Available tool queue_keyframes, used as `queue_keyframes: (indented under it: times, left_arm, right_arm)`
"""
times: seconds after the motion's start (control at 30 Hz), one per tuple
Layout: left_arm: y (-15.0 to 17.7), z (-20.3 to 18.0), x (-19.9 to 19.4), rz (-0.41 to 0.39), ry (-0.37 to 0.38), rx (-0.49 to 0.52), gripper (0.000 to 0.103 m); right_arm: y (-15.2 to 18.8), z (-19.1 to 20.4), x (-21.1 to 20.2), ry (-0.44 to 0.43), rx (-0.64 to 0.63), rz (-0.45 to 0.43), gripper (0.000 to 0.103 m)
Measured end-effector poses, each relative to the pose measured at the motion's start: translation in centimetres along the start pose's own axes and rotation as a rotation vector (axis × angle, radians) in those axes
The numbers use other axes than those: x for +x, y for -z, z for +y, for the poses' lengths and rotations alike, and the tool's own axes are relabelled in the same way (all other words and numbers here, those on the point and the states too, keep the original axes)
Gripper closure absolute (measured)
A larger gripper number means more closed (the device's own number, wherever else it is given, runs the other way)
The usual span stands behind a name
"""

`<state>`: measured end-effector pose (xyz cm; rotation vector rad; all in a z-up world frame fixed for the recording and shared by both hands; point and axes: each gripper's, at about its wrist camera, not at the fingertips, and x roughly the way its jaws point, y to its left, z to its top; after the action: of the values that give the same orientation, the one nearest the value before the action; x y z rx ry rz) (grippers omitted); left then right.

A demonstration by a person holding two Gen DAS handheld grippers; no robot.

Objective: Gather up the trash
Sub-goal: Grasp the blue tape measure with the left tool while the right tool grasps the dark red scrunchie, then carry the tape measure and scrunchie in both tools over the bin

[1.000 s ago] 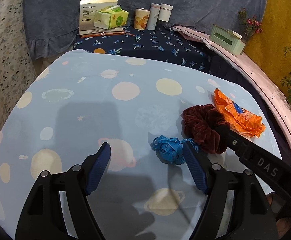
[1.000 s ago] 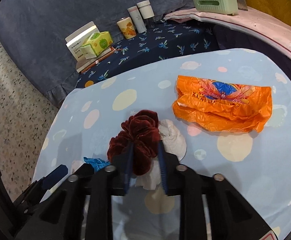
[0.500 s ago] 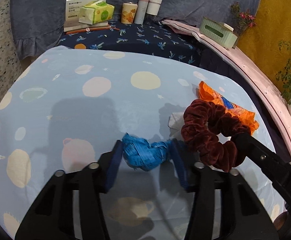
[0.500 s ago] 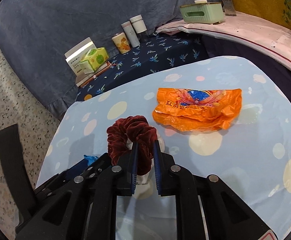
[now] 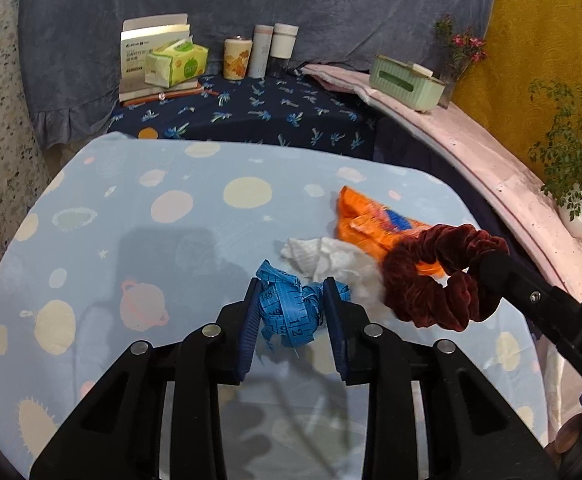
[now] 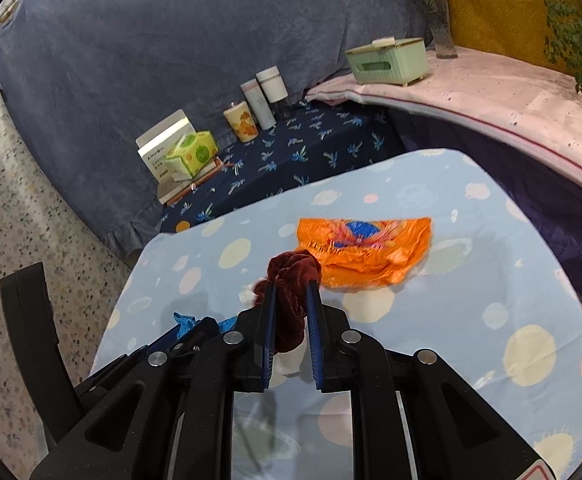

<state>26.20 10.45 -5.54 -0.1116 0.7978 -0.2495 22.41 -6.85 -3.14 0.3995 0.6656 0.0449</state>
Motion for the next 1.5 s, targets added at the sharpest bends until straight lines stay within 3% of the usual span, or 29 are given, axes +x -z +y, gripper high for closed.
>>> queue_keyframes:
  times: [0.6,0.93,1.5]
  left_arm:
    - [0.1,-10.4,-8.6,-0.105,0.087,0.115,0.074]
    - [1.9,-16.7,-11.0,-0.090,0.192,0.161,0.074]
    - [5.7,-26.0,-11.2,-0.034,0.277,0.279,0.074]
  right_arm:
    - [-1.8,-5.1,-12.2,0.023,0.060,-0.161,0.089]
    - [-1.5,-10.1,-17.4,0.064,0.124,-0.219,0.089]
    - [1.0,-19.4,-22.3,0.153,0.266,-0.260,0.089]
